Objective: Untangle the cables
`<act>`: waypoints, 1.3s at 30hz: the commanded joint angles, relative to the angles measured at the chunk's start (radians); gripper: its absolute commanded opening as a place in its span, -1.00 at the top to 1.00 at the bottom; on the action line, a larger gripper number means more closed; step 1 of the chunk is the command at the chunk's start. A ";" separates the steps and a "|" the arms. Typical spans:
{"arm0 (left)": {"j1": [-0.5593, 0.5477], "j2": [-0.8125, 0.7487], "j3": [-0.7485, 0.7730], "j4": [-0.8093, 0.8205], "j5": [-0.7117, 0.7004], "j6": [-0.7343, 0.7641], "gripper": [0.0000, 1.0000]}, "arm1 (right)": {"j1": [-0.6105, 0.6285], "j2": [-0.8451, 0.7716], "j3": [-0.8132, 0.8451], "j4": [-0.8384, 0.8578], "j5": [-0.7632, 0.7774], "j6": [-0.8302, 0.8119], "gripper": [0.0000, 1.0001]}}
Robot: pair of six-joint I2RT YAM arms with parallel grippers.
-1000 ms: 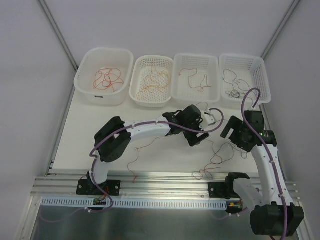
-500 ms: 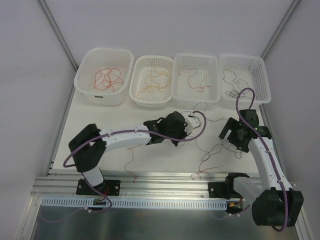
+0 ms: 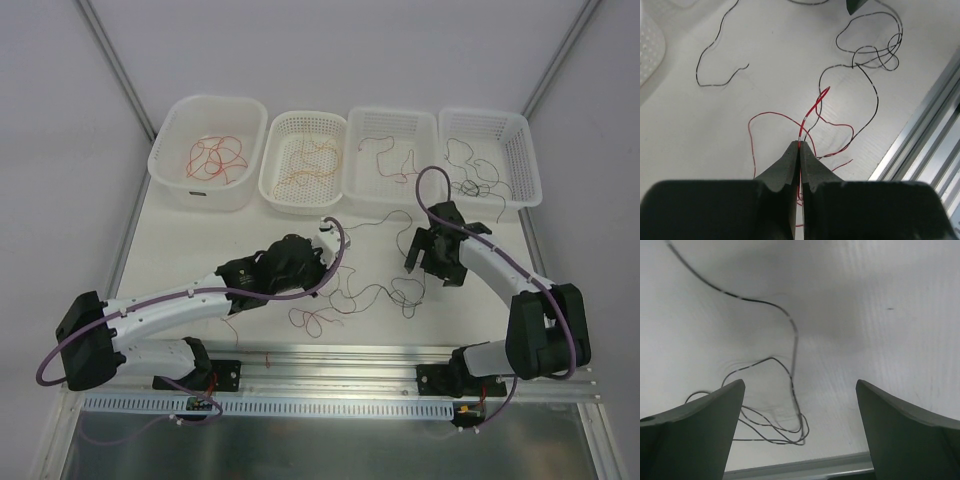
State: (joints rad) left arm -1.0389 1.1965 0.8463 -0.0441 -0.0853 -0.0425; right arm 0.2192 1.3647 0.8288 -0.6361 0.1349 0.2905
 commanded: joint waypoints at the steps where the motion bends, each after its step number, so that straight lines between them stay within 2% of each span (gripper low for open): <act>1: 0.013 -0.021 -0.021 -0.025 -0.037 -0.040 1.00 | 0.101 0.033 0.087 0.059 0.031 0.045 -0.97; 4: 0.020 -0.037 -0.029 -0.034 -0.053 -0.053 1.00 | 0.129 0.056 0.102 0.072 0.016 0.059 -0.98; 10: 0.059 -0.035 -0.030 -0.056 -0.067 -0.080 1.00 | 0.190 0.037 0.116 0.026 0.019 0.081 -0.86; 15: 0.089 -0.026 -0.018 -0.071 -0.085 -0.099 1.00 | 0.226 0.051 0.055 0.035 0.005 0.127 -0.80; 18: 0.122 -0.034 -0.007 -0.092 -0.094 -0.109 1.00 | 0.238 0.068 0.012 0.045 -0.009 0.147 -0.65; 20: 0.158 -0.046 -0.003 -0.100 -0.097 -0.118 1.00 | 0.240 0.070 -0.009 0.047 -0.001 0.147 -0.45; 21: 0.171 -0.057 -0.001 -0.109 -0.099 -0.123 1.00 | 0.238 0.068 -0.014 0.049 0.002 0.144 -0.28; 23: 0.203 -0.070 0.002 -0.119 -0.094 -0.140 1.00 | 0.238 0.063 -0.026 0.053 -0.009 0.133 -0.14; 26: 0.253 -0.098 0.008 -0.135 -0.102 -0.142 1.00 | 0.238 0.066 -0.030 0.049 -0.014 0.115 0.34; 27: 0.281 -0.112 0.011 -0.146 -0.108 -0.142 1.00 | 0.236 0.063 -0.028 0.044 -0.011 0.104 0.71; 28: 0.295 -0.118 0.016 -0.169 -0.116 -0.137 1.00 | 0.230 0.060 -0.025 0.038 0.000 0.098 0.90; 29: 0.316 -0.127 0.017 -0.186 -0.131 -0.135 1.00 | 0.224 0.056 -0.025 0.035 0.003 0.093 0.98; 32: 0.413 -0.164 0.027 -0.261 -0.155 -0.134 1.00 | 0.165 0.016 -0.013 0.004 0.025 0.056 0.99; 37: 0.646 -0.238 0.053 -0.396 -0.228 -0.140 1.00 | -0.102 -0.128 0.071 -0.085 0.014 -0.037 0.99; 38: 0.742 -0.253 0.054 -0.427 -0.226 -0.146 1.00 | -0.142 -0.147 0.101 -0.112 0.008 -0.048 0.99; 39: 0.785 -0.261 0.054 -0.433 -0.220 -0.151 1.00 | -0.212 -0.163 0.130 -0.126 0.003 -0.057 0.99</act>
State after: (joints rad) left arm -0.3710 0.9771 0.8581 -0.3790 -0.2539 -0.1719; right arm 0.1295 1.2980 0.8452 -0.6762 0.1284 0.2996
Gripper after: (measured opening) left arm 0.008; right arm 0.013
